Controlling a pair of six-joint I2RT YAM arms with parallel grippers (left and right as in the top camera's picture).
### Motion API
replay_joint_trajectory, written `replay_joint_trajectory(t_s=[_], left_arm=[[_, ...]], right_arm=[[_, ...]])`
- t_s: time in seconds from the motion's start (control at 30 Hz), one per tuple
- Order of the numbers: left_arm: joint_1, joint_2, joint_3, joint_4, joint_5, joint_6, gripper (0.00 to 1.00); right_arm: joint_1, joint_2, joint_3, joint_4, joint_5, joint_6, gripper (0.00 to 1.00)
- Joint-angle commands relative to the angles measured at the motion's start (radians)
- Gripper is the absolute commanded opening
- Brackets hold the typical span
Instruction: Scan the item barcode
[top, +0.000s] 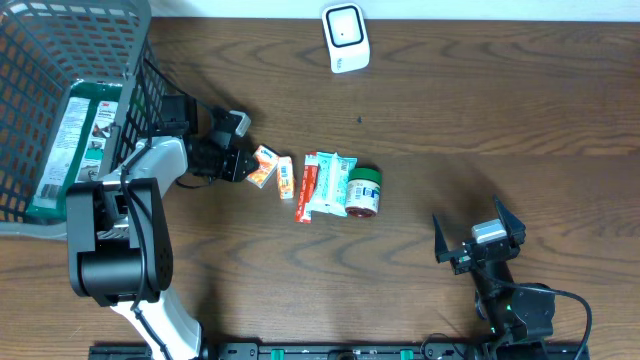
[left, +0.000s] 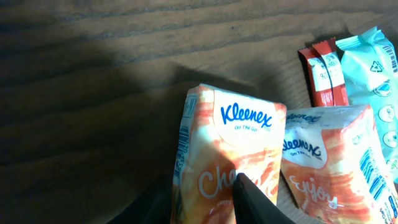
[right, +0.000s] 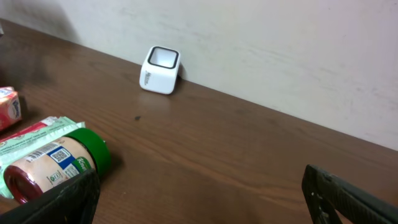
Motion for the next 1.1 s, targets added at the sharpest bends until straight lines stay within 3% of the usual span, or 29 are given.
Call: replay_joint_trajectory(t_s=[0.0, 0.23, 0.33, 0.53, 0.67, 0.83, 1.0, 1.07], left_arm=[[0.003, 0.018, -0.027, 0.015, 0.011, 0.017, 0.34], [0.003, 0.018, -0.062, 0.034, -0.003, 0.014, 0.33], [0.005, 0.006, -0.056, 0.035, -0.01, -0.016, 0.08], [0.003, -0.122, -0.025, 0.005, -0.121, -0.203, 0.07], [-0.029, -0.257, -0.025, -0.068, -0.227, -0.249, 0.07], [-0.158, -0.394, -0.036, -0.132, -0.474, -0.385, 0.08], [-0.384, -0.411, -0.073, -0.13, -1.039, -0.625, 0.08], [-0.45, -0.405, -0.081, -0.125, -1.201, -0.712, 0.07]], right_arm=[[0.016, -0.002, -0.001, -0.004, 0.006, 0.013, 0.99], [0.016, -0.002, -0.001, -0.004, 0.006, 0.013, 0.99], [0.016, -0.002, -0.001, -0.004, 0.006, 0.013, 0.99], [0.016, -0.002, -0.001, -0.004, 0.006, 0.013, 0.99], [0.016, -0.002, -0.001, -0.004, 0.006, 0.013, 0.99], [0.016, -0.002, -0.001, -0.004, 0.006, 0.013, 0.99], [0.016, -0.002, -0.001, -0.004, 0.006, 0.013, 0.99], [0.016, -0.002, -0.001, -0.004, 0.006, 0.013, 0.99]])
